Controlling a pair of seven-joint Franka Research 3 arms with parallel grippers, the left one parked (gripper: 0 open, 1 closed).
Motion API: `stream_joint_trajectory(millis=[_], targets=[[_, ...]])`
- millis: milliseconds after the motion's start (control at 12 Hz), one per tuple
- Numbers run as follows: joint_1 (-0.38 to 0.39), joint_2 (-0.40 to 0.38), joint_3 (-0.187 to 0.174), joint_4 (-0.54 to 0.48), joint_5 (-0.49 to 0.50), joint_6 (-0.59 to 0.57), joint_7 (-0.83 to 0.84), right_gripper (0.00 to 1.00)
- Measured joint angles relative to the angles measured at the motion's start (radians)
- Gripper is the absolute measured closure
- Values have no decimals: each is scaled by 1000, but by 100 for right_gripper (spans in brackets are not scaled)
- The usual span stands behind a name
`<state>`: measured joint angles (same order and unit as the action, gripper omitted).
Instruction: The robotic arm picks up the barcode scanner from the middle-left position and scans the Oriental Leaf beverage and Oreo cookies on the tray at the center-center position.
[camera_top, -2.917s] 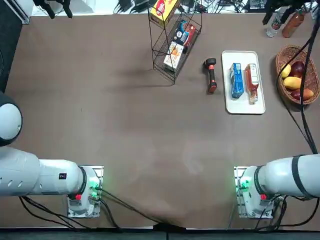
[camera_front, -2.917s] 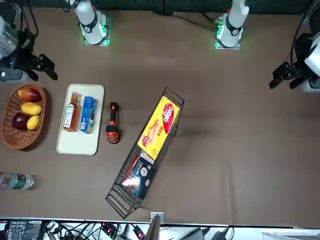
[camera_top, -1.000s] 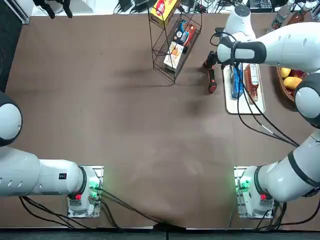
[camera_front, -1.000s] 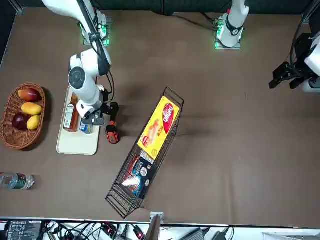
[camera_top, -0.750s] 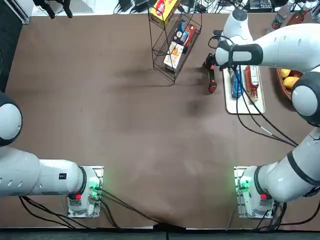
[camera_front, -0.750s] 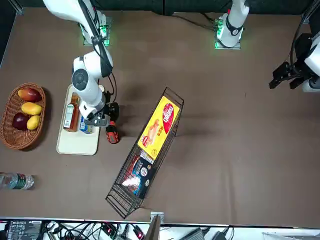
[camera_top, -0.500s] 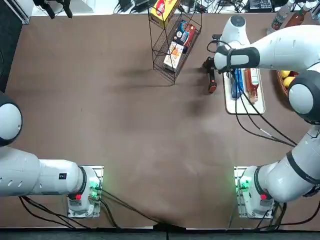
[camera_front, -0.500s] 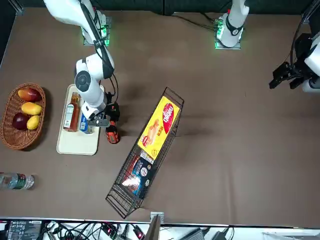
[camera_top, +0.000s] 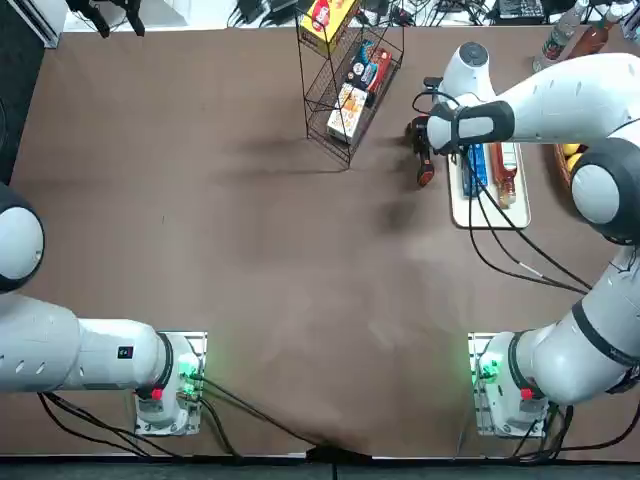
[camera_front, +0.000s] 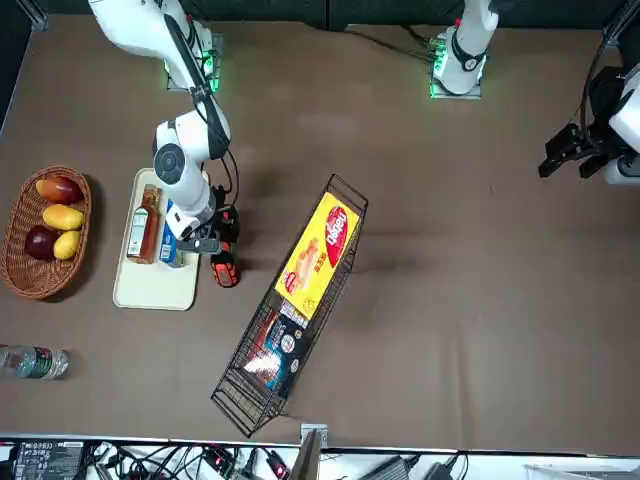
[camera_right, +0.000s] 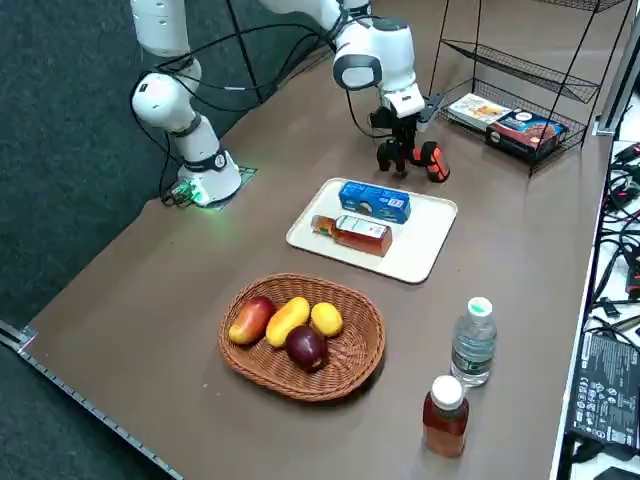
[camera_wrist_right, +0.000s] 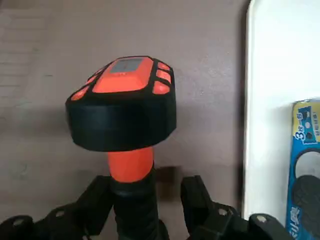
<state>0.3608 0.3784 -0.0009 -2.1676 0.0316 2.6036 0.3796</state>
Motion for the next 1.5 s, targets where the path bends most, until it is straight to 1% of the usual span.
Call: stream_joint_trajectory(millis=[83, 250, 333, 417, 500, 833, 1000, 1167, 1500], targets=[[1, 1, 0, 0, 1, 1, 3, 22], [7, 2, 1, 0, 3, 2, 14, 46], [8, 3, 1, 0, 3, 2, 17, 47], [9, 3, 1, 0, 3, 2, 17, 50], [9, 3, 1, 0, 3, 2, 17, 57], [9, 1, 1, 2, 3, 1, 17, 57], [7, -30, -3, 16, 3, -42, 17, 57], [0, -75, -10, 38, 3, -113, 18, 57], [-42, -155, -19, 102, 2, -325, 18, 57]])
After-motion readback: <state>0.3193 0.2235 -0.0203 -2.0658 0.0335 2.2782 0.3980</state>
